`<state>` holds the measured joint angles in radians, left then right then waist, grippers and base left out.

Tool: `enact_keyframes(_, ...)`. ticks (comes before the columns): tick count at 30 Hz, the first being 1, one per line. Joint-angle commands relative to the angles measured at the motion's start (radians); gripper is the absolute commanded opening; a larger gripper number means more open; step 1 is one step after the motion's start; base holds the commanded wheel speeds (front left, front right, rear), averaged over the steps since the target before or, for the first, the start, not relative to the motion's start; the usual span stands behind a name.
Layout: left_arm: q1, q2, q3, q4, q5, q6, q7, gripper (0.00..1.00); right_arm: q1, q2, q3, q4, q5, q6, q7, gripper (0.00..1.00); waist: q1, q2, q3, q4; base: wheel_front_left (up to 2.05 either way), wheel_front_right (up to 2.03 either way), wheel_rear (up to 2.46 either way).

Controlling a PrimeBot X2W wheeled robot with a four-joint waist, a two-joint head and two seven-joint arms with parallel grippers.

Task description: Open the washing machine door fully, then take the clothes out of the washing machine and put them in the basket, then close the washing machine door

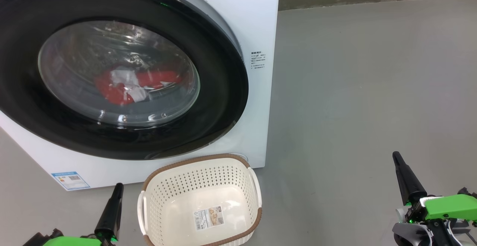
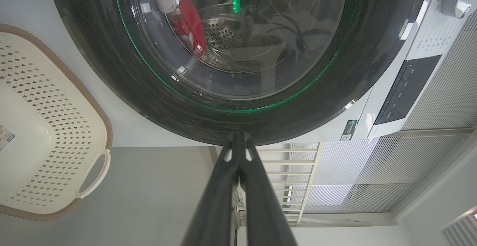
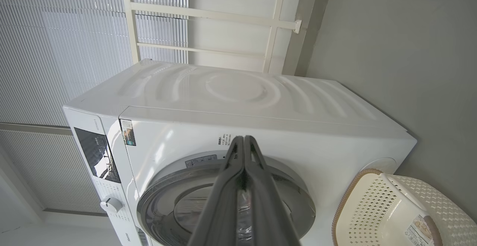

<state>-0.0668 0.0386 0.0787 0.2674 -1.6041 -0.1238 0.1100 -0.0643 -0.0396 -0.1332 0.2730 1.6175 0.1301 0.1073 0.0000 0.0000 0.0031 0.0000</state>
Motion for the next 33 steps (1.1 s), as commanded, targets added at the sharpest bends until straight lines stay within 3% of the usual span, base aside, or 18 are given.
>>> enact_keyframes(1,-0.041,0.012,0.035,-0.023,-0.005,-0.007,0.003,0.0,-0.044,-0.011,0.02,-0.028,-0.008,0.001,0.006,0.0,0.0,0.0,0.0,0.0,0.0,0.0,0.0)
enact_keyframes(13,-0.041,0.012,0.035,-0.023,-0.005,-0.007,0.003,0.0,-0.044,-0.011,0.02,-0.028,-0.008,0.001,0.006,0.0,0.0,0.0,0.0,0.0,0.0,0.0,0.0)
enact_keyframes(14,-0.041,0.012,0.035,-0.023,-0.005,-0.007,0.003,1.0,-0.044,-0.011,0.02,-0.028,-0.008,0.001,0.006,1.0,0.0,0.0,0.0,0.0,0.0,0.0,0.0)
enact_keyframes(18,0.023,-0.011,-0.006,0.04,0.0,0.001,0.0,1.0,0.026,0.016,0.004,0.043,0.0,0.0,-0.001,1.0,0.0,0.0,0.0,0.0,0.0,0.0,0.0)
enact_keyframes(26,0.028,-0.008,-0.008,0.021,0.011,0.001,-0.02,1.0,0.032,0.014,0.019,0.031,-0.006,0.0,-0.022,1.0,0.0023,0.0,-0.002,0.001,0.0,0.0,0.0)
enact_keyframes(33,0.035,0.002,-0.014,0.007,0.06,0.0,-0.041,1.0,0.037,0.01,0.034,0.028,-0.062,0.0,-0.042,1.0,0.0001,0.0,0.001,0.003,0.0,0.0,0.0)
